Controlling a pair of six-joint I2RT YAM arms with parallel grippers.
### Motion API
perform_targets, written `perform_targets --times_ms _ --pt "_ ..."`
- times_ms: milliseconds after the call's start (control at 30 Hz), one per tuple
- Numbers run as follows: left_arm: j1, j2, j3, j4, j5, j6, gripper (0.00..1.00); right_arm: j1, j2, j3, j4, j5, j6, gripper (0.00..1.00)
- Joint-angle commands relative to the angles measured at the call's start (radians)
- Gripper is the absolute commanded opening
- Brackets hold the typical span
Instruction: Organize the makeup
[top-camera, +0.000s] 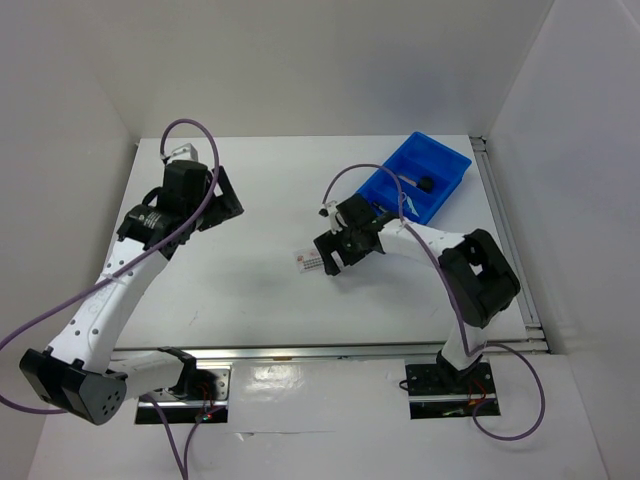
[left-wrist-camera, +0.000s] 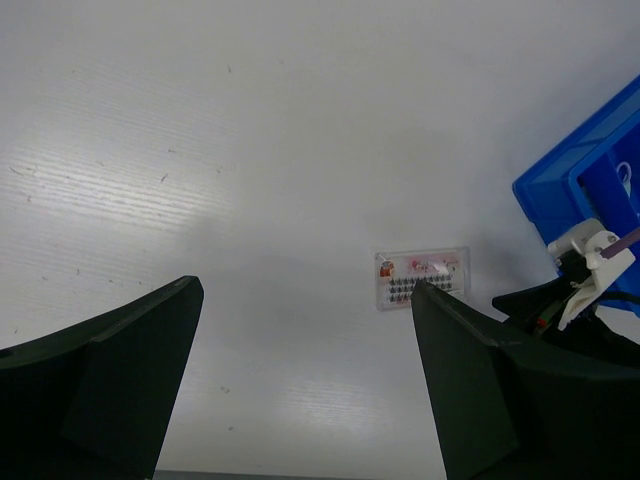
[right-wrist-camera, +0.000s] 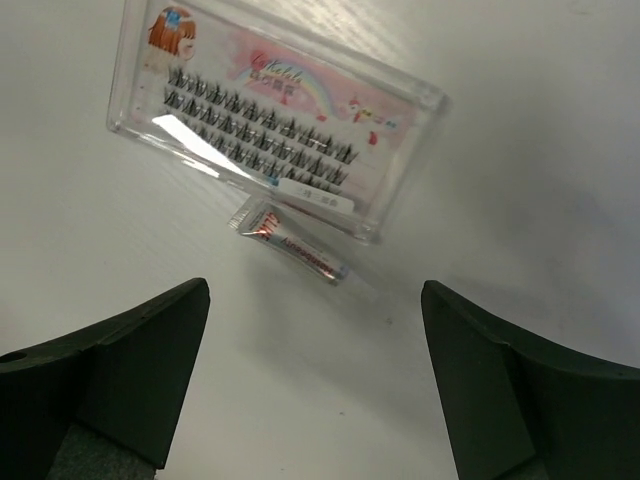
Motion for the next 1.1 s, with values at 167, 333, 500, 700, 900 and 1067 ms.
perform_targets --times_ms 167,333,500,700,900,1067 --pt "0.005 -0.032 0.020 0.004 -0.016 0.012 1.00 0.006 0.051 -0.029 0.049 -0.134 0.005 0.94" --pt "0.005 -0.032 0.020 0.004 -0.016 0.012 1.00 0.029 0.072 -0.029 0.029 -0.120 -0.006 0.93" --pt "0.005 -0.041 0.020 0.004 -0.026 0.012 1.00 0.118 0.072 -0.039 0.020 -0.046 -0.006 0.89" --pt "0.005 -0.041 0.038 0.004 -0.026 0.012 1.00 0.212 0.101 -0.039 0.025 0.131 0.003 0.81" --pt "0.005 -0.041 0.039 0.004 -0.026 0.012 1.00 0.258 0.101 -0.039 0.077 0.277 0.022 0.78" --pt "0.005 -0.041 0.039 0.004 -0.016 0.012 1.00 0.258 0.144 -0.018 0.091 0.279 0.012 0.66"
